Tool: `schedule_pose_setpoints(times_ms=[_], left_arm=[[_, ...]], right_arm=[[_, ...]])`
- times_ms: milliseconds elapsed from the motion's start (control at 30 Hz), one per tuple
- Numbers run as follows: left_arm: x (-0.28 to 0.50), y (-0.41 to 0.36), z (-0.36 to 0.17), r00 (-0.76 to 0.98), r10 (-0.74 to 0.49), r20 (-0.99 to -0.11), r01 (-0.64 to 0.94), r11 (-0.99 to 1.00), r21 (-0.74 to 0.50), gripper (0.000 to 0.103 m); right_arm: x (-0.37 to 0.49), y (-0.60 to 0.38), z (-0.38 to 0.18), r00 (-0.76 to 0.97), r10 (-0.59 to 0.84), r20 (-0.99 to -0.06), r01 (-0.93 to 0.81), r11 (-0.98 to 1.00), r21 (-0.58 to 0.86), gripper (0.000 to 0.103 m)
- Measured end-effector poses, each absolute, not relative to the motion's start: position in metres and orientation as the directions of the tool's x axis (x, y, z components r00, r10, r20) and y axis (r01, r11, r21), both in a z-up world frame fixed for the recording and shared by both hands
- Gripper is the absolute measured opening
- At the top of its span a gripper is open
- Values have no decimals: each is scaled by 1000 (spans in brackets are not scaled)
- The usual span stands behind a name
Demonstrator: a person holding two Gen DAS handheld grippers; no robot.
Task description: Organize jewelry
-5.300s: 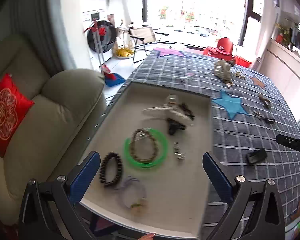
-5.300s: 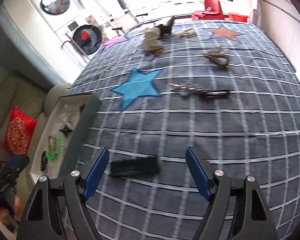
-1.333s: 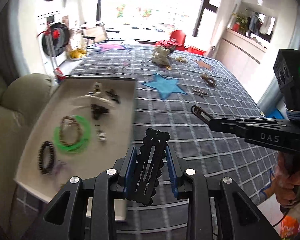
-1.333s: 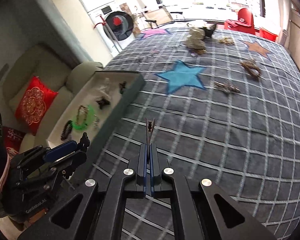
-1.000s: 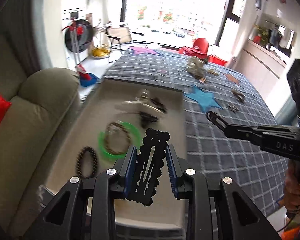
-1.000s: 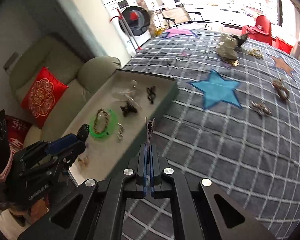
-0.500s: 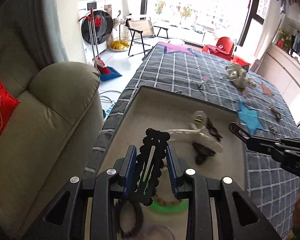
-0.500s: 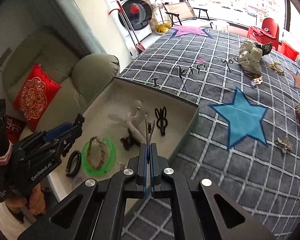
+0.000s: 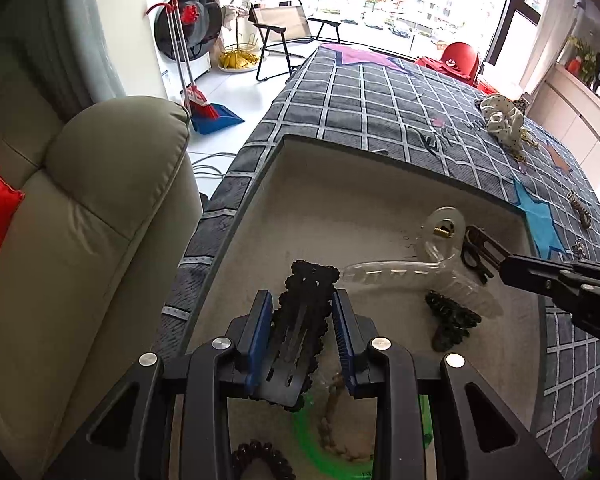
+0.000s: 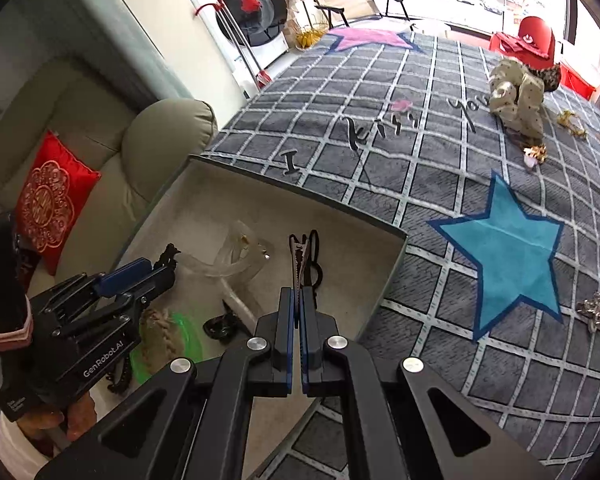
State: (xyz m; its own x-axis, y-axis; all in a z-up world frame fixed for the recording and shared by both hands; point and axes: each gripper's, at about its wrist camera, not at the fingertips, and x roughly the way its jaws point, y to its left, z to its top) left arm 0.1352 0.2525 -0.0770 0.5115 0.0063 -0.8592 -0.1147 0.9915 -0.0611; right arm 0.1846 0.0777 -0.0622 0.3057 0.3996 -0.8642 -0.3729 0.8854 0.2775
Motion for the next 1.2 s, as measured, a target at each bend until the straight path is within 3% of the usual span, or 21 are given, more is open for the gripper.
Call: schedule_pose_setpoints(times_ms=[700,800,833,867,900,933,1200], left_arm=[[113,245,-52,542,70,-838,-158,987,-20,33],[102,244,-45,550,72,-832,-170,985,-27,33],[97,244,-43,552,74,-830,-176,984,-29,38],[92,243,-40,555,77,-828,-183,983,-31,49],[88,243,-37,565,85,-821,-191,981,-30,75],[82,242,-34,584,100,-806,-200,980,-23,81],[48,232,-22,604,105,-790,-201,979,-23,81]], right_arm=[[175,77,-56,294,416,-861,-359,883,304,4],[165,73,-50,304,420,-855,-357,882,307,19],[161,72,-48,310,422,-852,-357,882,307,34],[156,69,-44,322,424,-846,-357,882,307,47],[154,68,-43,327,426,-844,-358,882,306,49],[149,66,-41,330,426,-842,-360,882,305,49],[117,58,-34,335,421,-843,-362,883,298,49]])
